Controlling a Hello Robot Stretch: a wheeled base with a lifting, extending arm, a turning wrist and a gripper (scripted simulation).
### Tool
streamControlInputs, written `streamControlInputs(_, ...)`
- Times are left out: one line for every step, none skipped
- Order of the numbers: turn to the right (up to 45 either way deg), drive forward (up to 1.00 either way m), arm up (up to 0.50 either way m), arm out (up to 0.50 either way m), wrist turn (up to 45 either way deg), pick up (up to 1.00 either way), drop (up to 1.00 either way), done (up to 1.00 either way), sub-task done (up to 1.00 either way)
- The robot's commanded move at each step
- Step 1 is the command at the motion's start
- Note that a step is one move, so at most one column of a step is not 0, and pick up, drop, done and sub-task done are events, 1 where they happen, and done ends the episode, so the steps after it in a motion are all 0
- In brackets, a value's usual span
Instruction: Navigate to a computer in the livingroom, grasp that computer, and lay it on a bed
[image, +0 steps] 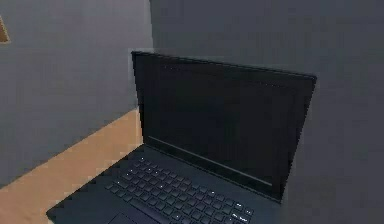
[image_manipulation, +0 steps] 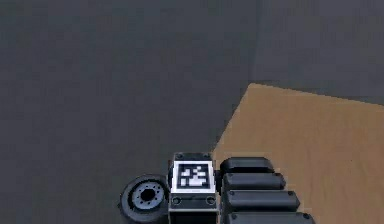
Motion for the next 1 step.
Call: streamControlInputs(-45.0, 0.0, 0.0, 0.0, 0.0, 0.0, 0.0, 0.0, 0.0)
